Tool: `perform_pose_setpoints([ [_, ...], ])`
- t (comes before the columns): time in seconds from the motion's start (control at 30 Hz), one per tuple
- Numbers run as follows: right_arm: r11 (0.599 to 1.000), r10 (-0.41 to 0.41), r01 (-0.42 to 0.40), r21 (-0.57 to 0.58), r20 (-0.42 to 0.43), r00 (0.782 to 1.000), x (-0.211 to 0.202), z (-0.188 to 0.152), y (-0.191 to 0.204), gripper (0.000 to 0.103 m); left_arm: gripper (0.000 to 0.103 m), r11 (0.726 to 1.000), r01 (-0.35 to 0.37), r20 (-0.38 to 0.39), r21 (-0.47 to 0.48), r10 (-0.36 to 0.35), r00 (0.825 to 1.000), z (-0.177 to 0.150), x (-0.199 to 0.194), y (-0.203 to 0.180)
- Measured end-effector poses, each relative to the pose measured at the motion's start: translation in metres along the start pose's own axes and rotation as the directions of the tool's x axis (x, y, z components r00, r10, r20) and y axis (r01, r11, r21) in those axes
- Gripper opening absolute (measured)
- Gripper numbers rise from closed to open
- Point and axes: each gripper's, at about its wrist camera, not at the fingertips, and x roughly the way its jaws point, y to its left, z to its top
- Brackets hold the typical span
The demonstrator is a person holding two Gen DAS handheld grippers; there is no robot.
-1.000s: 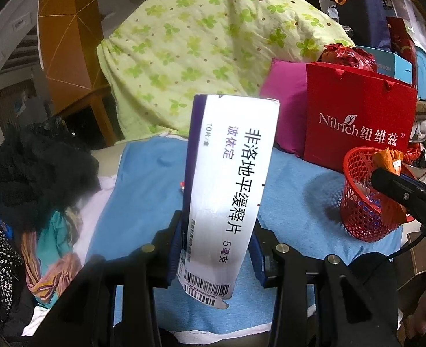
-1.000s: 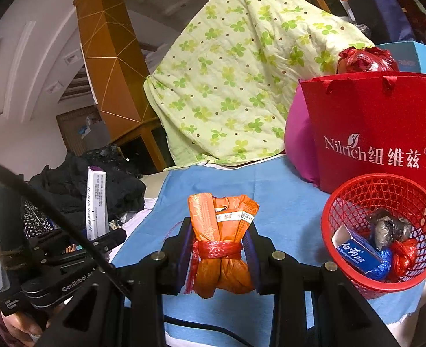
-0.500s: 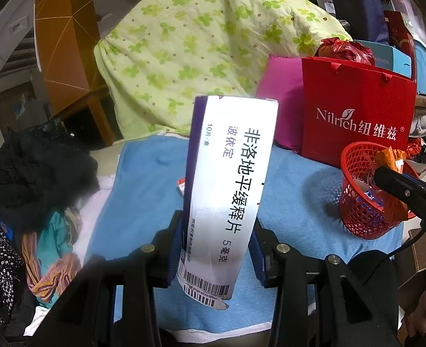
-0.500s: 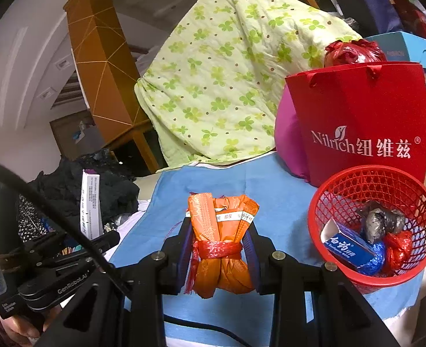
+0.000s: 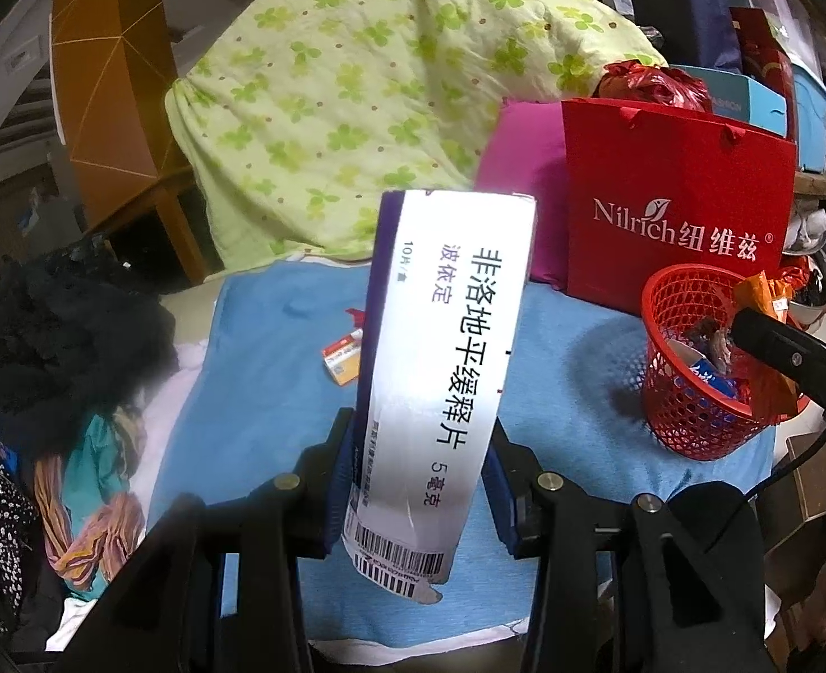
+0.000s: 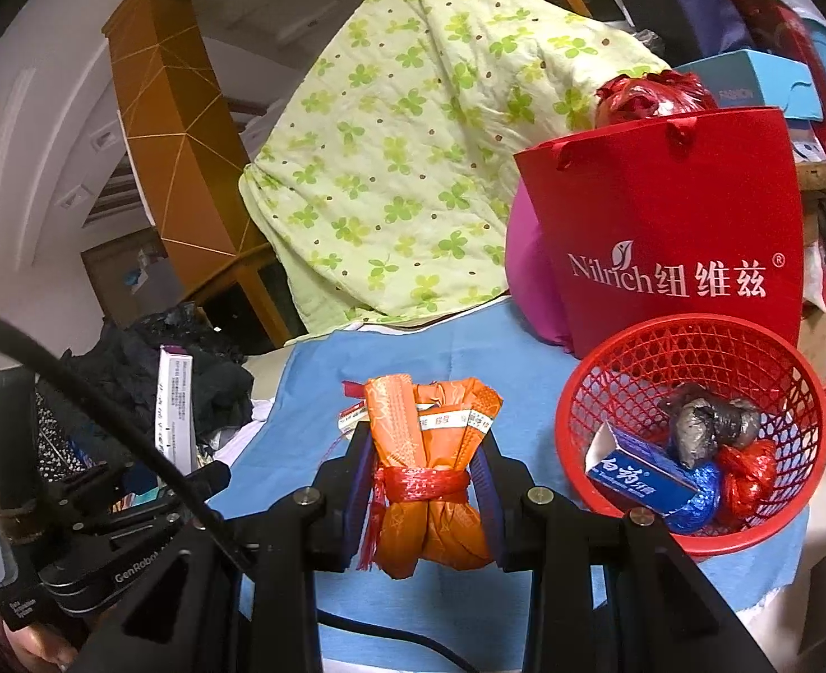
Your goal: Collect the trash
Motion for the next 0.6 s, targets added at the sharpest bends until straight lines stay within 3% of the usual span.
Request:
perform_pose_setpoints([
  [0.4,0.999,-0.019,0.018,0.038,0.013,1.000,-0.009,0.001,-0.022,0.036,0.042,0.999,0.023,0.009,0.027,-0.023,1.000,0.003,0.010,-0.017],
  [0.47,0.999,-0.026,0.025,0.043,0.012,1.000,-0.010,0.001,-0.026,0.036,0.029,0.999,0.035,0.011,0.026,-0.036,0.999,0.001,0.022,-0.017],
  [0.53,0.998,-0.035,0.034,0.048,0.013,0.999,-0.012,0.001,-0.031,0.036,0.025,0.999,0.038,-0.014,0.011,-0.038,0.999,-0.002,0.039,-0.013],
  [0.6,0.998,-0.041,0.040,0.051,0.014,0.999,-0.014,0.000,-0.036,0.036,0.025,0.996,0.077,-0.088,-0.040,-0.080,0.993,-0.010,0.064,0.000],
])
